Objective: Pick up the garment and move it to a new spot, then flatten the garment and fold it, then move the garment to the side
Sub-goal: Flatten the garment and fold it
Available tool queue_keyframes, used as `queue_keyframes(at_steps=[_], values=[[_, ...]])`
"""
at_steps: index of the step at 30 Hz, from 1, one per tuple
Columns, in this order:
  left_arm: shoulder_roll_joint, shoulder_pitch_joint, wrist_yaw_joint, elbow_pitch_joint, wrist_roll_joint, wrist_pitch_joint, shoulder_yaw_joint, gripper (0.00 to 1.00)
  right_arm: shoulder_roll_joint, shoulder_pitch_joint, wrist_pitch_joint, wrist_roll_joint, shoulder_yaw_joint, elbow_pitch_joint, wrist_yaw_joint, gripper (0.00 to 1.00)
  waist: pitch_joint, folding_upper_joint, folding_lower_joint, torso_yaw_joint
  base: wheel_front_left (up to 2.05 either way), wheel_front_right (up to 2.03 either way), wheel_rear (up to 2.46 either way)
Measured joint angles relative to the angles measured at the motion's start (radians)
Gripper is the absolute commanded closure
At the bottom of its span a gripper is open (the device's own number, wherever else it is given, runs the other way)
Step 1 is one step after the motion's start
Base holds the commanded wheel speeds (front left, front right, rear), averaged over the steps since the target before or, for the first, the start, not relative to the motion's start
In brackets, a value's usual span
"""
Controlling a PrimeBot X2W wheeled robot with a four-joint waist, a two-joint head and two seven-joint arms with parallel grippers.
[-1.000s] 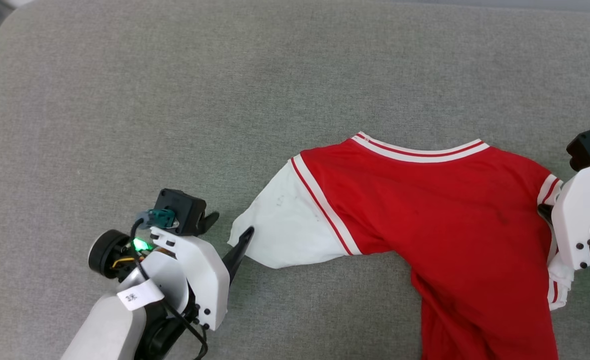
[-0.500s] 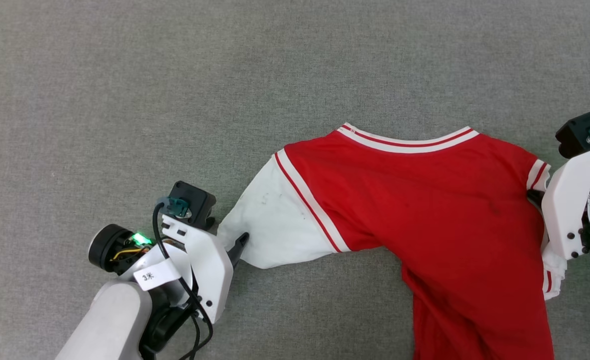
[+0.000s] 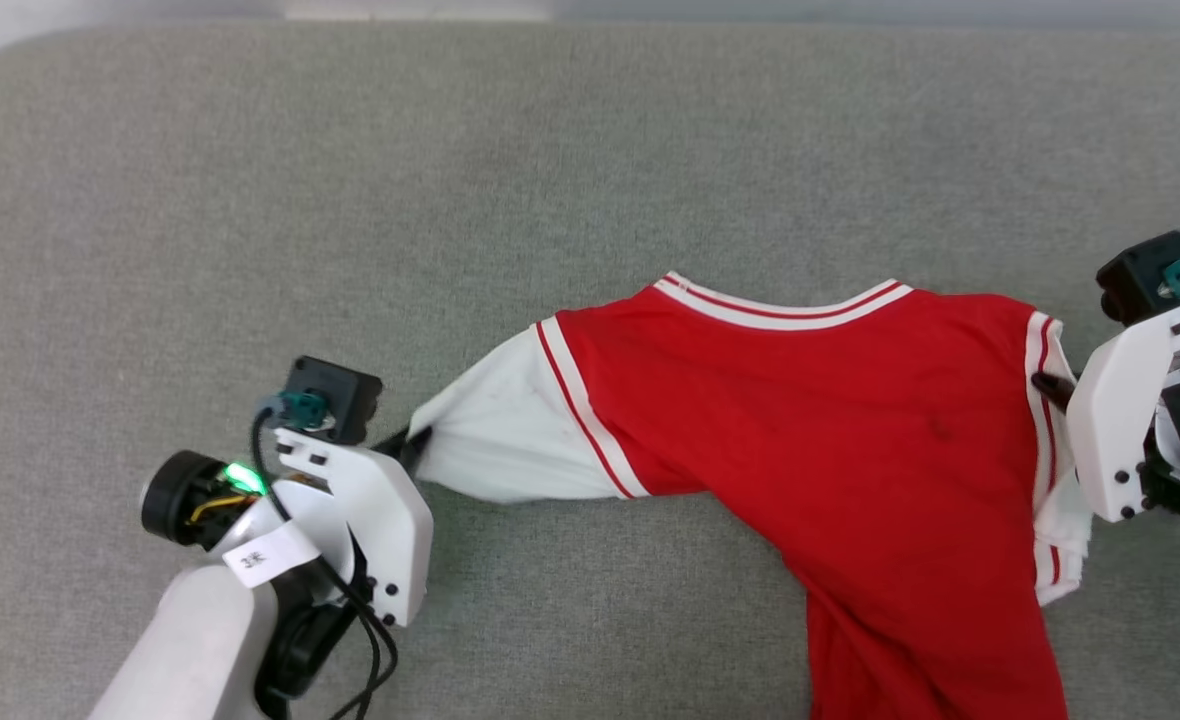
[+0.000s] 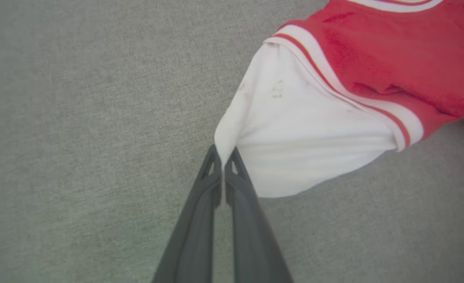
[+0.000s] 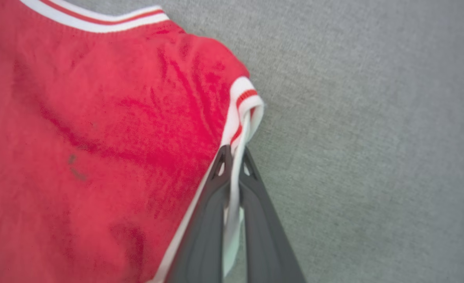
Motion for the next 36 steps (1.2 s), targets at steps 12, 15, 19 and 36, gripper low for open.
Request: queue_keyframes(at_steps=[12, 15, 19, 36], values=[[0.071, 0.016, 0.048, -0.194, 0.046, -0.143, 0.109, 1.00, -0.072, -0.049, -0.126, 0.034, 0.010, -0.120, 0.000, 1.00, -0.159, 0.0000, 0.0000, -0.033, 0.00, 0.00, 0.00], [0.098, 0.027, 0.061, -0.257, 0.053, -0.156, 0.145, 1.00, -0.083, -0.058, -0.138, 0.043, -0.002, -0.165, 0.000, 1.00, -0.197, 0.0000, -0.0001, -0.046, 0.00, 0.00, 0.00], [0.144, 0.046, 0.068, -0.335, 0.054, -0.178, 0.200, 1.00, -0.078, -0.060, -0.145, 0.076, -0.042, -0.229, 0.000, 1.00, -0.244, 0.0000, -0.0002, -0.064, 0.00, 0.00, 0.00], [0.249, -0.017, 0.080, -0.502, 0.037, -0.268, 0.400, 1.00, -0.060, -0.121, -0.100, 0.112, -0.175, -0.468, 0.000, 1.00, -0.280, 0.0000, -0.0002, -0.125, 0.00, 0.00, 0.00]])
